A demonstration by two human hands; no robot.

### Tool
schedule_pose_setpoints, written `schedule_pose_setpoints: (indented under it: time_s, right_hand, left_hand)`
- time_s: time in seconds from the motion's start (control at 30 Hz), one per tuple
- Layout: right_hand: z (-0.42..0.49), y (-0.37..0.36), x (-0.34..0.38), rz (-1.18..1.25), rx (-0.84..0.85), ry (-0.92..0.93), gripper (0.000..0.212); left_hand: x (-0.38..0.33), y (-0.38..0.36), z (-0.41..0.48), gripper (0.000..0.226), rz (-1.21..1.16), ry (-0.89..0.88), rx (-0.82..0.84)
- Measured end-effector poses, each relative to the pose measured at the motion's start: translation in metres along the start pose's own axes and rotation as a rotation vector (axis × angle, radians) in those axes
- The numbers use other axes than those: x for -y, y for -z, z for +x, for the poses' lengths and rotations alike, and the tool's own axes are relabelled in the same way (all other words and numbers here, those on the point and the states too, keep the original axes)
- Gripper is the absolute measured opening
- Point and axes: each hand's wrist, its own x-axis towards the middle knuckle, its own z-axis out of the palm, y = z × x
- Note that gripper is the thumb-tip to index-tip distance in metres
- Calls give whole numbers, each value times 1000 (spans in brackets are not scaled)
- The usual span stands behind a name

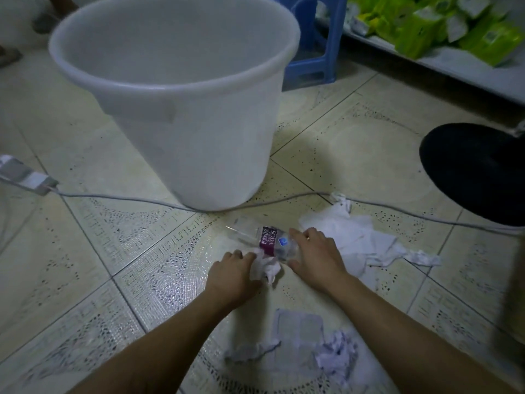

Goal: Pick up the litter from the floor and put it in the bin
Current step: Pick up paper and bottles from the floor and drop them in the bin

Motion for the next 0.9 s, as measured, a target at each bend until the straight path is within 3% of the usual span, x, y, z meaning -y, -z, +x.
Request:
schedule_pose_setpoints:
  time_s: [0.1, 0.27, 0.37, 0.47, 0.63, 0.73, 0.9]
  right_hand:
    - [0, -5, 2, -9, 5, -37, 65]
    - [1, -7, 7, 51, -9, -59, 55]
    - [-2, -3, 10, 197, 5, -116, 48]
    - [-12, 11, 10, 364, -51, -209, 56]
    - [-33, 65, 5, 651, -275, -363, 47]
    - [-48, 107, -2, 668, -499, -441, 49]
    - [-55, 203, 17, 711, -776, -307, 45]
  left_hand:
    - [6, -8, -5, 39, -59, 51, -14]
    - [13, -6, -10, 31, -382, 104, -123]
    - [15, 7, -9, 26, -494, 116, -230]
    - [14, 29, -7, 18, -603, 104, -300]
    - [-3, 92, -2, 27, -688, -66, -504]
    - [-25, 143, -3, 22, -662, -197, -595]
    - [-48, 250, -17, 9, -562, -466, -787]
